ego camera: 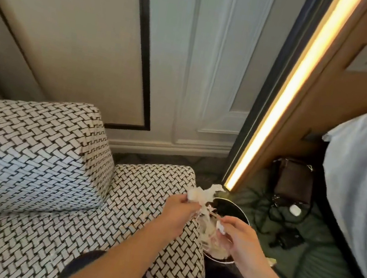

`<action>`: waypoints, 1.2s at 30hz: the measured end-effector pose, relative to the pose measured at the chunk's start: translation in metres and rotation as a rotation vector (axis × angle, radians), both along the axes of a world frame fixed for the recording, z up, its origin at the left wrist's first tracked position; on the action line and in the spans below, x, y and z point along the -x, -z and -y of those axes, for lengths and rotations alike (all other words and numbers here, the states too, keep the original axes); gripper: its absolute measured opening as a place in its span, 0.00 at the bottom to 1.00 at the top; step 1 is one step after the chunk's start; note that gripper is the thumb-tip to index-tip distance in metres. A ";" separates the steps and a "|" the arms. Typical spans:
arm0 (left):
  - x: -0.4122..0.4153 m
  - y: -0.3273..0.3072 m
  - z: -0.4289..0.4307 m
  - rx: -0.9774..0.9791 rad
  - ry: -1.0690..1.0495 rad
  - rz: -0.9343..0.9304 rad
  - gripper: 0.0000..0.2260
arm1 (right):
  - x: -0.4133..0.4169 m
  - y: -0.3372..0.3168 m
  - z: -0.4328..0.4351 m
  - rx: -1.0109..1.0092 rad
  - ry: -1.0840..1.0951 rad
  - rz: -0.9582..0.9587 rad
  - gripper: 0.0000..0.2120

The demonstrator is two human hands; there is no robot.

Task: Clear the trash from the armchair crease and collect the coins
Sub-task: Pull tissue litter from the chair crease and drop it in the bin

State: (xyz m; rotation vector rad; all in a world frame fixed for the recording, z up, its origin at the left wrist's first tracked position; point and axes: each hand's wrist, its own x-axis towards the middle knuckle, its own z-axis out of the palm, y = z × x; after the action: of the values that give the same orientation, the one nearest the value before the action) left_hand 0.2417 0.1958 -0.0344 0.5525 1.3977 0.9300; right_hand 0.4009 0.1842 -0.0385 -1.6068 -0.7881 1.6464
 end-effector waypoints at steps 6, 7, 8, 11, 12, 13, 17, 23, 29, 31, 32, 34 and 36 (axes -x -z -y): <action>-0.038 0.035 -0.043 0.170 0.033 0.097 0.10 | -0.035 0.039 -0.037 0.186 0.239 -0.123 0.06; -0.042 0.039 -0.048 0.187 0.027 0.108 0.11 | -0.040 0.045 -0.042 0.200 0.258 -0.142 0.06; -0.045 0.041 -0.051 0.202 0.021 0.099 0.13 | -0.042 0.049 -0.046 0.209 0.267 -0.148 0.05; -0.052 0.047 -0.059 0.209 0.061 0.078 0.15 | -0.047 0.059 -0.057 0.220 0.260 -0.132 0.06; -0.055 0.048 -0.062 0.201 0.095 0.082 0.16 | -0.049 0.061 -0.060 0.223 0.246 -0.119 0.07; -0.057 0.049 -0.065 0.197 0.128 0.088 0.16 | -0.050 0.062 -0.062 0.229 0.232 -0.107 0.09; -0.064 0.042 -0.067 0.167 0.214 0.066 0.19 | -0.053 0.062 -0.068 0.234 0.129 -0.036 0.11; -0.066 0.028 -0.061 0.147 0.268 0.006 0.21 | -0.057 0.050 -0.066 0.206 -0.015 0.012 0.15; -0.060 0.012 -0.049 0.054 0.290 -0.032 0.14 | -0.051 0.028 -0.058 0.152 -0.065 0.005 0.16; -0.053 0.004 -0.044 0.032 0.288 -0.059 0.13 | -0.045 0.016 -0.056 0.126 -0.077 0.006 0.16; -0.050 0.001 -0.042 0.022 0.287 -0.072 0.13 | -0.042 0.009 -0.055 0.106 -0.079 0.006 0.16; -0.042 -0.008 -0.036 -0.001 0.292 -0.094 0.14 | -0.032 -0.007 -0.051 0.069 -0.074 0.018 0.15; -0.032 -0.020 -0.028 -0.033 0.299 -0.098 0.13 | -0.021 -0.023 -0.048 0.029 -0.061 0.049 0.14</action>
State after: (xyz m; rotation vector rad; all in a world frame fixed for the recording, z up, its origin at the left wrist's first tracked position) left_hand 0.2734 0.2242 -0.0142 0.8163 1.3434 0.6937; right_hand 0.4217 0.2318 -0.0159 -1.6642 -0.8494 1.6735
